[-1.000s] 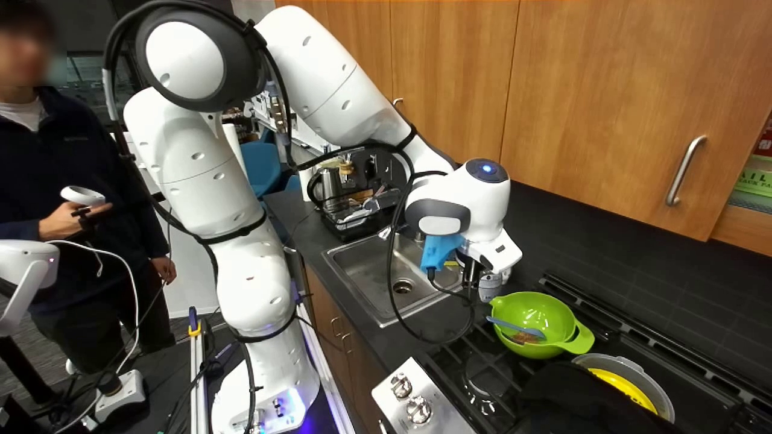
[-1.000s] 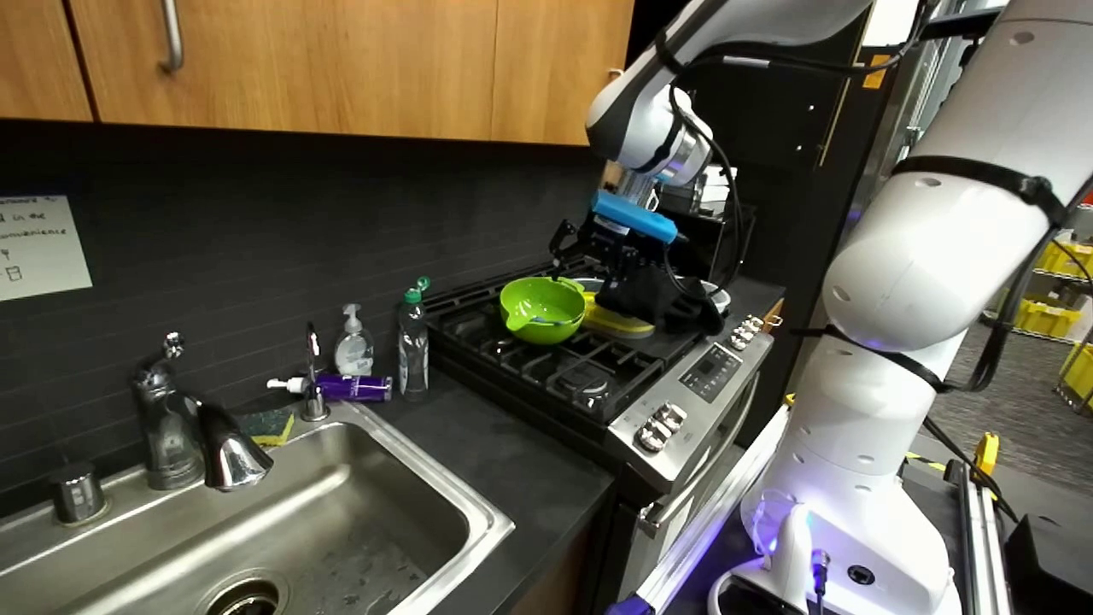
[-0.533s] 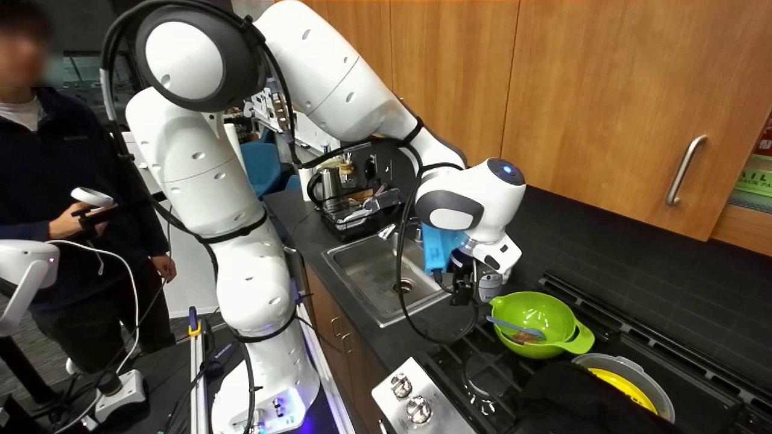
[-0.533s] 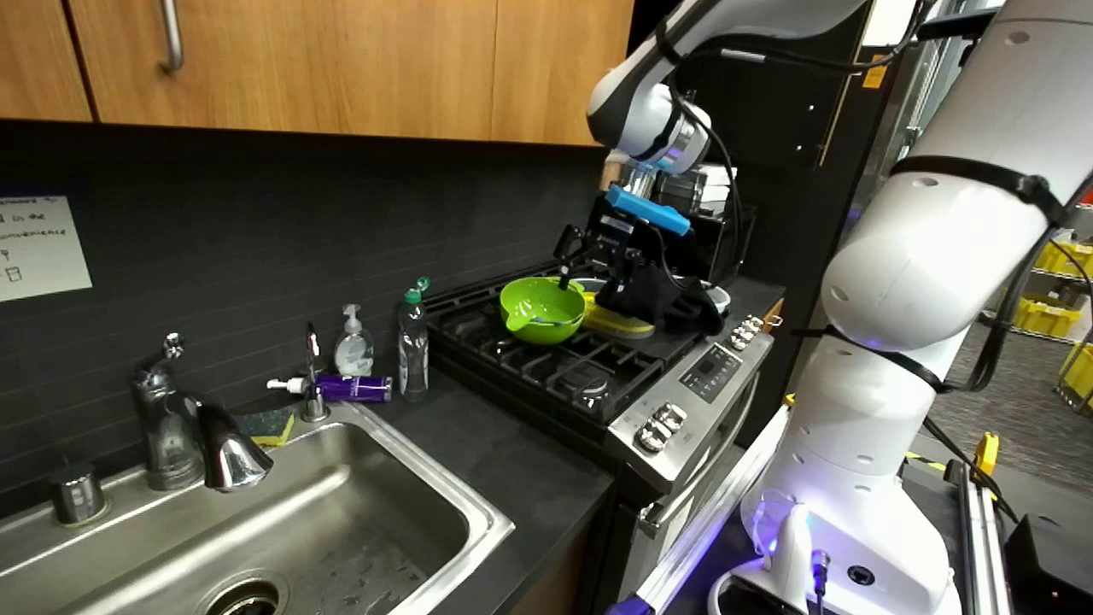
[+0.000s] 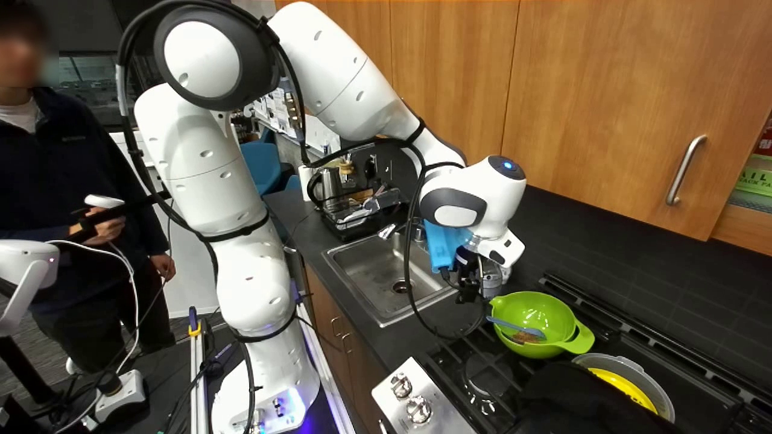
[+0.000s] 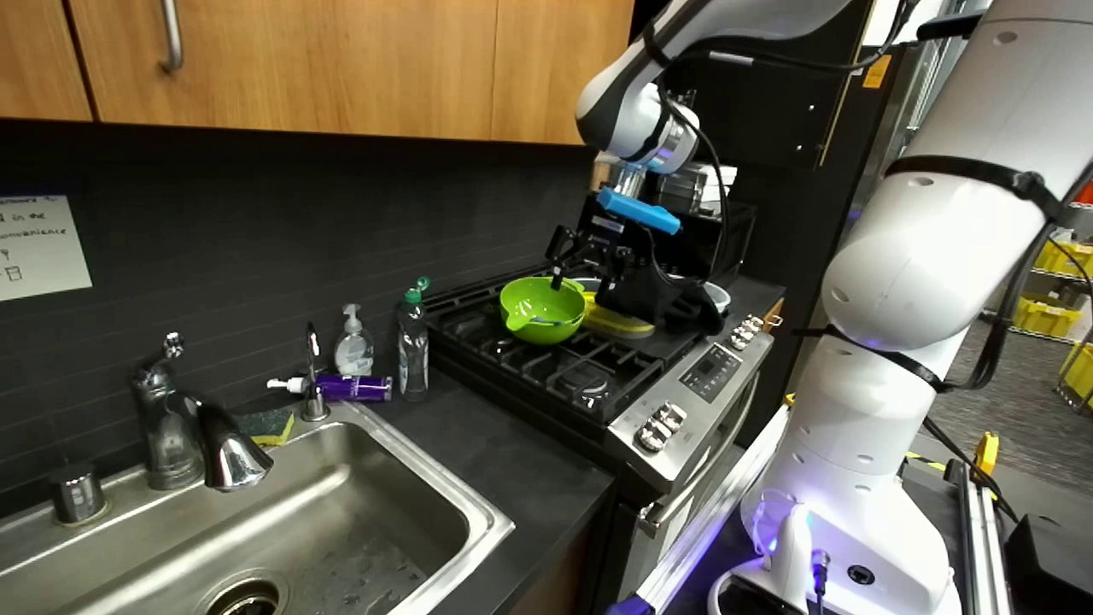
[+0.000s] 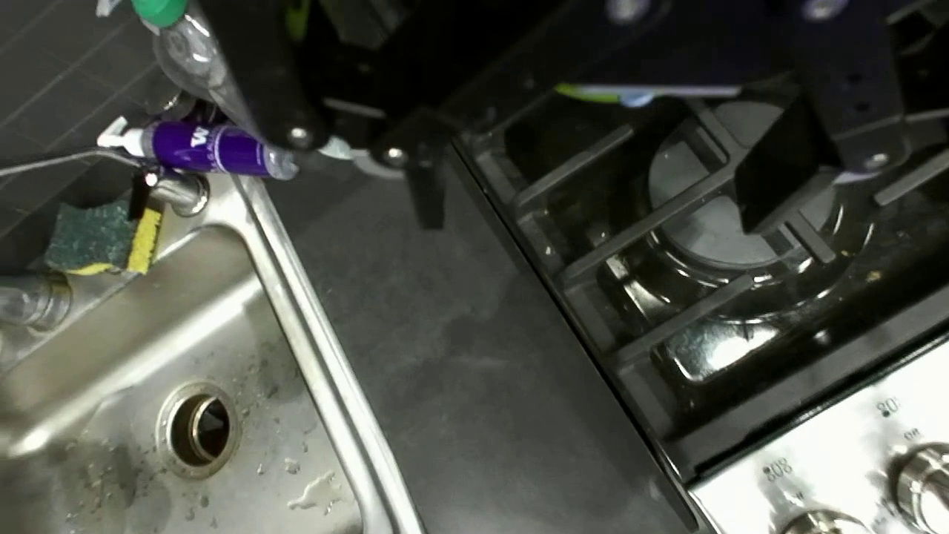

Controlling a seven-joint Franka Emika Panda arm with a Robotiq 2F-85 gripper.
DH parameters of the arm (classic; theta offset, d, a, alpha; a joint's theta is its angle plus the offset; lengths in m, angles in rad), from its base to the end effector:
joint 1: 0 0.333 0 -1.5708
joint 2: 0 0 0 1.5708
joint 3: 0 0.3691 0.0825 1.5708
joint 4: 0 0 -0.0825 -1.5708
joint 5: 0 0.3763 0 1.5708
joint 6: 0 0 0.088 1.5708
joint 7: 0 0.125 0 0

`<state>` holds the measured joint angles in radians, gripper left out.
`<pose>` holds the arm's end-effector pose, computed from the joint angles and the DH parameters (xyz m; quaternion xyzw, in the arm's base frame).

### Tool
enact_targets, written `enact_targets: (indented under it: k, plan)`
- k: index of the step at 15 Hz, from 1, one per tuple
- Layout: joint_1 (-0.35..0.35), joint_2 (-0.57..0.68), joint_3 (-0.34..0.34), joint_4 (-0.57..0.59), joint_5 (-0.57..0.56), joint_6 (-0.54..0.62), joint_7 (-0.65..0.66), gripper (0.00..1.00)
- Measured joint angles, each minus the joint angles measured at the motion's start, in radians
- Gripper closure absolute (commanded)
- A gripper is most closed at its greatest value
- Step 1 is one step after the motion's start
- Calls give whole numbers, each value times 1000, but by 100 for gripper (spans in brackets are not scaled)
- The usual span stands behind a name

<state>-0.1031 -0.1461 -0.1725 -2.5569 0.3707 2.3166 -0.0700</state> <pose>0.4054 -0.1023 0.3532 -0.9616 0.2298 0.0240 0.1477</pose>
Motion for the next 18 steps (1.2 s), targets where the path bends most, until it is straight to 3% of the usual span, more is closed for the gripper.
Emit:
enact_targets:
  k: [6,11,16,18]
  plan:
    - [33,45,28,-2,180,231,2,0]
    - [36,91,38,-10,190,326,24,0]
    - [36,101,39,-11,190,346,32,0]
    - [38,108,45,-13,202,440,32,0]
